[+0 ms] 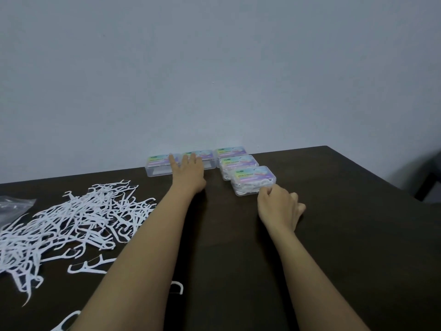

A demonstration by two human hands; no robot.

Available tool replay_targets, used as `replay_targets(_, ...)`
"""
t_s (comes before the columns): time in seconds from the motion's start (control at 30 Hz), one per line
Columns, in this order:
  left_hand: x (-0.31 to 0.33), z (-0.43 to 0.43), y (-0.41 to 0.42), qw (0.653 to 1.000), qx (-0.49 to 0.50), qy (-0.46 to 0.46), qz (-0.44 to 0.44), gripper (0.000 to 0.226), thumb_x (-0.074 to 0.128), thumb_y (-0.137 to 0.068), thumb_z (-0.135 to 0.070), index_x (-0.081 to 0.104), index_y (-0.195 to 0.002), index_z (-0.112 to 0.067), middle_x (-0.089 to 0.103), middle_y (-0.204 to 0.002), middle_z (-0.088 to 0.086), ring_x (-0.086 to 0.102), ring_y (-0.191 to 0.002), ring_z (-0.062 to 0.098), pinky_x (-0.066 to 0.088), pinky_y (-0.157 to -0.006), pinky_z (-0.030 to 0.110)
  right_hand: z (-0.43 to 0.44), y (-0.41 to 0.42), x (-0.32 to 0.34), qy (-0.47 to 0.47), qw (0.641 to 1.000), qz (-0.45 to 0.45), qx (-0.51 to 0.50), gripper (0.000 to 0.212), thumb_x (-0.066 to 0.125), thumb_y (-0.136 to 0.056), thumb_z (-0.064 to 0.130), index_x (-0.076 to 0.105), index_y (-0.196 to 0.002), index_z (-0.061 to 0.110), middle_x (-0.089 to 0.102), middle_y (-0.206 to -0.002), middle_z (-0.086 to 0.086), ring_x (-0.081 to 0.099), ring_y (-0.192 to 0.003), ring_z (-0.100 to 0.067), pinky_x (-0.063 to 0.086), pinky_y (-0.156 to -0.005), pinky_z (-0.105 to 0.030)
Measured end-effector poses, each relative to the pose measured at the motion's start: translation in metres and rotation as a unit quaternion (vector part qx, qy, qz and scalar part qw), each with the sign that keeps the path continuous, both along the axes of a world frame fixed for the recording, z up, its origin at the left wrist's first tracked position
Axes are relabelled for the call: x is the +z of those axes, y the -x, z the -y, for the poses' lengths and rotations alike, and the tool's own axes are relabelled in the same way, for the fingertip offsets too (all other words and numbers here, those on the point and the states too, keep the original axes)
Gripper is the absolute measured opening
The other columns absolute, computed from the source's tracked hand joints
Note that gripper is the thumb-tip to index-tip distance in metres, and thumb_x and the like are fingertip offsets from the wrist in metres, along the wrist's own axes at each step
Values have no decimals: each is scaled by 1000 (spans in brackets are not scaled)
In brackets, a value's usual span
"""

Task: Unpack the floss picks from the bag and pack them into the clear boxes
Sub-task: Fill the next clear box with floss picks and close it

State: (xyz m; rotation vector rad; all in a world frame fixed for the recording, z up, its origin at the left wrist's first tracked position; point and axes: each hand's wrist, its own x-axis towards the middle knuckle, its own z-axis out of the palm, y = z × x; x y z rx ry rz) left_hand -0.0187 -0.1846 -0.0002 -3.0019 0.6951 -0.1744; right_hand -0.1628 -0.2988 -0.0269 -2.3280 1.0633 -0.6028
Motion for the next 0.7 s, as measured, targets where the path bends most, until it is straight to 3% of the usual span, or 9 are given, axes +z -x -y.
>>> replay_targets(0.17, 0, -1, -2, 999, -14, -9, 41, 70, 48, -88, -15, 11, -146, -5, 31, -147, 11, 26, -139, 23, -15, -108, 57, -1, -1, 0, 12, 1000, -3, 13, 34, 27, -96, 25, 54, -79, 14, 55, -85, -3, 42, -93, -19, 29, -89, -39)
replay_targets(0.3, 3, -2, 2, 998, -33, -20, 49, 54, 47, -87, -21, 34, -138, -10, 41, -136, 9, 35, -131, 23, -13, -108, 58, 0, -1, -1, 13, 1000, -6, 13, 36, 27, -96, 26, 57, -82, 13, 57, -87, -4, 45, -97, -20, 30, -89, -39)
replay_targets(0.5, 0, -13, 23, 996, -50, 24, 66, 46, 47, -84, -15, 44, -130, -12, 45, -126, 8, 40, -125, 23, -3, -111, 58, -2, 0, 3, -5, 999, 29, 29, 40, 26, -97, 27, 49, -67, 15, 50, -70, -1, 47, -89, -19, 29, -88, -38)
replay_targets(0.6, -3, -22, 38, 994, -56, 42, 80, 44, 46, -86, -13, 45, -129, -12, 45, -128, 8, 37, -127, 23, 5, -113, 53, -5, 1, 7, -52, 991, 103, 63, 44, 28, -99, 29, 40, -58, 16, 44, -62, 2, 46, -70, -15, 31, -80, -33)
replay_targets(0.7, -5, -32, 56, 991, -67, 67, 91, 41, 47, -88, -16, 46, -129, -14, 46, -129, 6, 39, -126, 21, 13, -111, 49, -13, 3, 10, -74, 976, 172, 114, 43, 34, -99, 29, 40, -58, 19, 44, -61, 4, 43, -59, -10, 34, -60, -24)
